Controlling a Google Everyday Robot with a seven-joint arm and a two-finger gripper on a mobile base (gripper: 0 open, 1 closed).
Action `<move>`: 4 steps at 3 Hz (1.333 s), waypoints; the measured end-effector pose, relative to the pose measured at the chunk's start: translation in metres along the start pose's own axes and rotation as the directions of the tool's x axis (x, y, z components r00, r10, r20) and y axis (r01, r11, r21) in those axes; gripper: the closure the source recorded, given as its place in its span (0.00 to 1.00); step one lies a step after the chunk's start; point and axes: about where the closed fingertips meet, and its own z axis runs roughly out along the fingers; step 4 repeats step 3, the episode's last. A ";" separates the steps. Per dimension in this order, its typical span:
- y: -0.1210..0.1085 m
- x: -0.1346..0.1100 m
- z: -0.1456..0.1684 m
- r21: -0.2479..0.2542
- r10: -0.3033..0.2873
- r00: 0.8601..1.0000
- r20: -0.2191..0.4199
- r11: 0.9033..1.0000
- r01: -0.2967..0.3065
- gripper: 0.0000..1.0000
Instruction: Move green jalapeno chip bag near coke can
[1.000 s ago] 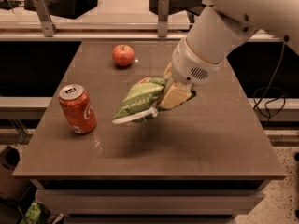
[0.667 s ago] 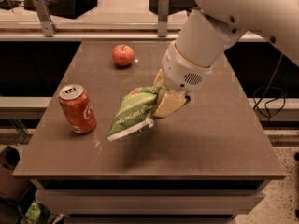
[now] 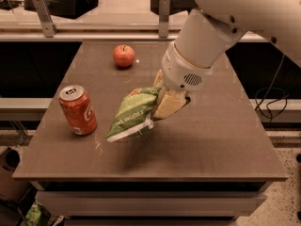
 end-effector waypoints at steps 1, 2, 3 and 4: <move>0.000 -0.001 0.000 0.002 -0.002 1.000 0.000 1.000 0.002 0.37; 0.000 -0.002 0.000 0.005 -0.004 1.000 -0.001 1.000 0.004 0.12; 0.001 -0.003 0.000 0.007 -0.006 1.000 -0.001 1.000 0.006 0.00; 0.001 -0.003 0.000 0.007 -0.006 1.000 -0.001 1.000 0.006 0.00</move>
Offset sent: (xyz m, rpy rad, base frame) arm -0.0003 0.0008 0.0004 0.0000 -0.0023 0.0007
